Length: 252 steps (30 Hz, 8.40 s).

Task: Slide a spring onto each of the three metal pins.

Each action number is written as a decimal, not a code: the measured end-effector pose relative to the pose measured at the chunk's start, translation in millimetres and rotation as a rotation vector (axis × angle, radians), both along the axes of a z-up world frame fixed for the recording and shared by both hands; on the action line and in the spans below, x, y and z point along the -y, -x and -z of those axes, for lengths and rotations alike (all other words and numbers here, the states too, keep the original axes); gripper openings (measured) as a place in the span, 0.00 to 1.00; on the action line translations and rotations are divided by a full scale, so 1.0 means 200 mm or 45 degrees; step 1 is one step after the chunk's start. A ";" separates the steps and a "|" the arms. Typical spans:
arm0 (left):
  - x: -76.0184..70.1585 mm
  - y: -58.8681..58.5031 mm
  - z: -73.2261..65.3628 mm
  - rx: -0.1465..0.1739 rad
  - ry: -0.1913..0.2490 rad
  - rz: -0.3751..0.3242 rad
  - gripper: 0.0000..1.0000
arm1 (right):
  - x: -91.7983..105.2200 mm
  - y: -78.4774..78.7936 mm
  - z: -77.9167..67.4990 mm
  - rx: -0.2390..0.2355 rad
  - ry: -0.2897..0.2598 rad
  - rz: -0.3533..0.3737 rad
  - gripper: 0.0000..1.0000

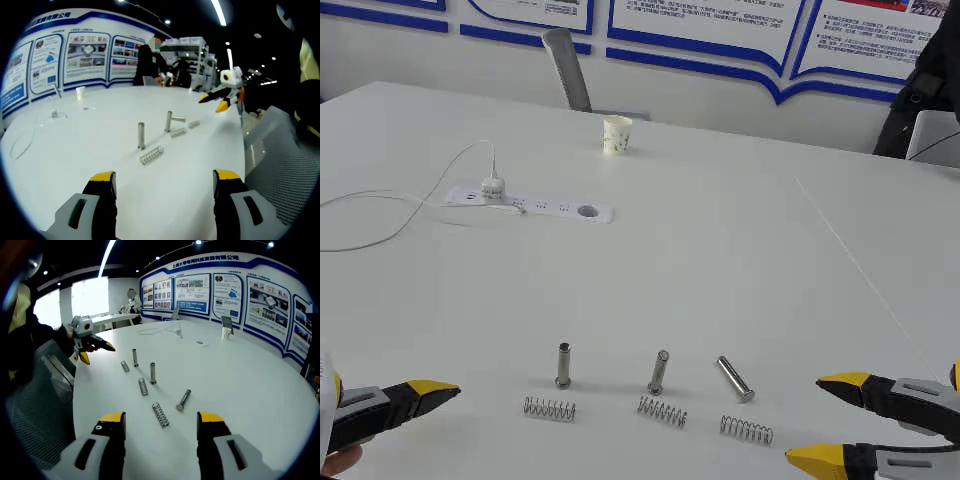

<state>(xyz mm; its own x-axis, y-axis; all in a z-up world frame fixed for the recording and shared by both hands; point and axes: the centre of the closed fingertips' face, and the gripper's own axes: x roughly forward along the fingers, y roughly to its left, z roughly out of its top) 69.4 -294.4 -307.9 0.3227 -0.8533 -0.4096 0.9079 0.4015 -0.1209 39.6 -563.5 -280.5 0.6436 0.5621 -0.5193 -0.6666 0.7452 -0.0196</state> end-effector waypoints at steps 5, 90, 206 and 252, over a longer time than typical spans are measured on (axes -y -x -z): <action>0.00 0.00 0.00 -0.002 0.002 -0.006 0.81 | 0.00 0.00 0.00 -0.004 -0.001 0.000 0.58; 0.02 0.00 0.01 -0.022 0.003 -0.022 0.80 | -0.02 -0.35 0.03 -0.139 0.112 0.204 0.28; 0.03 0.00 0.06 -0.076 -0.009 -0.040 0.77 | -0.06 -0.59 0.36 -0.416 0.225 0.377 0.09; 0.03 0.00 0.00 -0.034 -0.004 -0.031 0.76 | -0.04 -0.46 0.18 -0.287 0.183 0.400 0.09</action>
<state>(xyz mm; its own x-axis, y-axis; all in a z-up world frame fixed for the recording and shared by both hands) 69.3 -300.8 -308.2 0.3324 -0.8438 -0.4212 0.8943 0.4238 -0.1433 132.4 -556.0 -316.5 0.6332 0.2679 -0.7262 -0.4069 0.9133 -0.0179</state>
